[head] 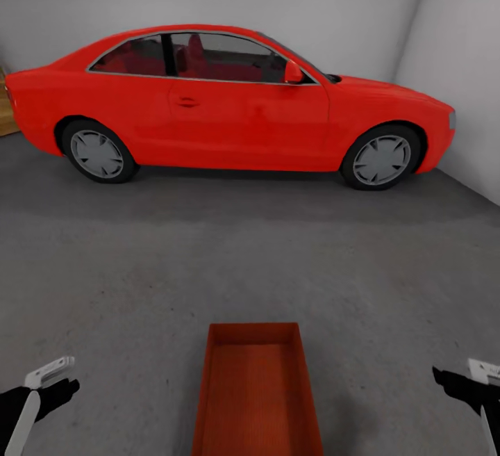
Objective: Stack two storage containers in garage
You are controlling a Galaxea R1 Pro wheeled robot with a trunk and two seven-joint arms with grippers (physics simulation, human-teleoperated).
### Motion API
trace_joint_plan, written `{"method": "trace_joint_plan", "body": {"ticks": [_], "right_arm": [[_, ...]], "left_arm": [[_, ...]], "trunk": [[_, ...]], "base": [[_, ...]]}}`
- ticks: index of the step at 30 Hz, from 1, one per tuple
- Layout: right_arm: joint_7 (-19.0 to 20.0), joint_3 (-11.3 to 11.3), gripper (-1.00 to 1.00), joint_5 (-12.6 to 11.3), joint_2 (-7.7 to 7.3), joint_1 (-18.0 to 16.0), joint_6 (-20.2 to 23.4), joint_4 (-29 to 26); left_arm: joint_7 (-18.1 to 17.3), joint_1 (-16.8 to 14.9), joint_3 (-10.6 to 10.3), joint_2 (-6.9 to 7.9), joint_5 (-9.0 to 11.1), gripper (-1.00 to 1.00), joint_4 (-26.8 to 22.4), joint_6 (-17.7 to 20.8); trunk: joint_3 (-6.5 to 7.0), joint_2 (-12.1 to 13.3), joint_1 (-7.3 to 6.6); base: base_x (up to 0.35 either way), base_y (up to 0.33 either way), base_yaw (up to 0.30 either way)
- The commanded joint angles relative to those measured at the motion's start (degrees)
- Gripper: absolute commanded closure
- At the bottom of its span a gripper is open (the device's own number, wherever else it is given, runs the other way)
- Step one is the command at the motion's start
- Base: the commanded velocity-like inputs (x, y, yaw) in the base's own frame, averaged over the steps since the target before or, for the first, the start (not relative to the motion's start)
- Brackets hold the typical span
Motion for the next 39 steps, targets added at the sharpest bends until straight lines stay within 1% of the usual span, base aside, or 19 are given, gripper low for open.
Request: {"method": "trace_joint_plan", "body": {"ticks": [1, 3, 5, 6, 7, 9, 10, 11, 12, 13, 14, 15, 18, 25, 34, 39], "right_arm": [[0.5, -0.2, -1.00, 0.7, 0.10, 0.0, 0.1, 0.3], [0.6, -0.2, -1.00, 0.9, 0.37, 0.0, -0.1, 1.7], [0.6, -0.2, -1.00, 0.9, 0.44, 0.0, -0.2, 2.7], [0.8, -0.2, -1.00, 1.0, 0.44, 0.1, -0.3, 2.9], [0.9, -0.2, -1.00, 1.0, 0.44, 0.0, -0.4, 3.0], [2.6, -0.2, -1.00, 1.0, 0.41, 0.1, -0.9, 3.3], [3.4, -0.2, -1.00, 1.0, 0.40, 0.1, -1.1, 3.3], [5.4, -0.2, -1.00, 1.2, 0.38, 0.1, -1.5, 3.3], [14.1, -0.2, -1.00, 4.4, 0.25, 0.1, -1.9, 3.3], [16.7, -0.2, -1.00, 6.2, 0.21, 0.1, -1.9, 3.2], [17.7, -0.2, -1.00, 7.1, 0.19, 0.1, -1.9, 3.3], [19.1, -0.3, -1.00, 8.6, 0.49, 0.1, -2.1, 3.4], [19.3, -0.4, -1.00, 8.3, 0.52, 0.1, -1.9, 3.6], [19.3, -0.4, -1.00, 8.2, 0.78, 0.1, -1.9, 3.7], [19.2, -0.4, -1.00, 8.3, 1.20, 0.1, -1.9, 4.1], [19.1, -0.4, -1.00, 8.3, 1.22, 0.1, -2.1, 5.6]], "left_arm": [[0.5, 0.0, -0.1, -0.13, 0.6, -1.00, 0.3, 0.1], [0.4, 0.0, -0.6, -1.03, 0.6, -1.00, 2.8, -0.1], [0.4, 0.0, -2.0, -1.47, 0.7, -1.00, 4.6, -0.3], [0.3, 0.0, -3.0, -1.56, 0.7, -1.00, 5.1, -0.3], [0.2, 0.0, -3.5, -1.58, 0.7, -1.00, 5.3, -0.4], [-0.6, 0.0, -5.1, -1.64, 0.7, -1.00, 5.8, -1.1], [-0.9, 0.0, -5.4, -1.65, 0.7, -1.00, 5.9, -1.5], [-1.8, 0.0, -5.9, -1.66, 0.7, -1.00, 6.1, -2.6], [-5.3, 0.0, -6.7, -1.56, 0.6, -1.00, 7.0, -5.6], [-6.8, 0.0, -6.8, -1.43, 0.5, -1.00, 7.5, -6.1], [-7.7, 0.0, -6.9, -1.30, 0.5, -1.00, 7.7, -6.3], [-12.5, 0.0, -6.9, -0.61, 0.5, -1.00, 9.6, -6.6], [-14.2, 0.0, -6.9, -0.56, 0.4, -1.00, 10.0, -6.6], [-14.3, 0.0, -6.9, -0.58, 0.4, -1.00, 11.3, -6.6], [-14.3, 0.0, -7.0, -0.69, 0.5, -1.00, 11.7, -6.6], [-14.3, 0.0, -7.0, -0.71, 0.5, -1.00, 11.7, -6.6]], "trunk": [[-0.05, 0.0, -0.01], [-0.05, 0.0, -0.01], [-0.05, 0.0, -0.01], [-0.05, 0.0, -0.01], [-0.05, 0.0, -0.01], [-0.05, 0.0, -0.01], [-0.05, 0.0, -0.01], [-0.05, 0.0, -0.01], [-0.05, 0.0, -0.01], [-0.05, 0.0, -0.01], [-0.05, 0.0, -0.01], [-0.05, 0.0, -0.01], [-0.20, 0.0, -0.01], [-0.81, 0.0, -0.01], [-1.58, 0.0, -0.01], [-1.70, 0.0, -0.01]], "base": [[0.000, 0.000, 0.000], [0.000, 0.000, 0.000], [0.000, 0.000, 0.000], [0.000, 0.000, 0.000], [0.000, 0.000, 0.000], [0.000, 0.000, 0.000], [0.000, 0.000, 0.000], [0.000, 0.000, 0.000], [0.000, 0.000, 0.000], [0.000, 0.000, 0.000], [0.000, 0.000, 0.000], [0.000, 0.000, 0.000], [0.000, 0.000, 0.018], [0.000, 0.000, 0.094], [0.000, 0.000, 0.115], [0.000, 0.000, 0.035]]}}
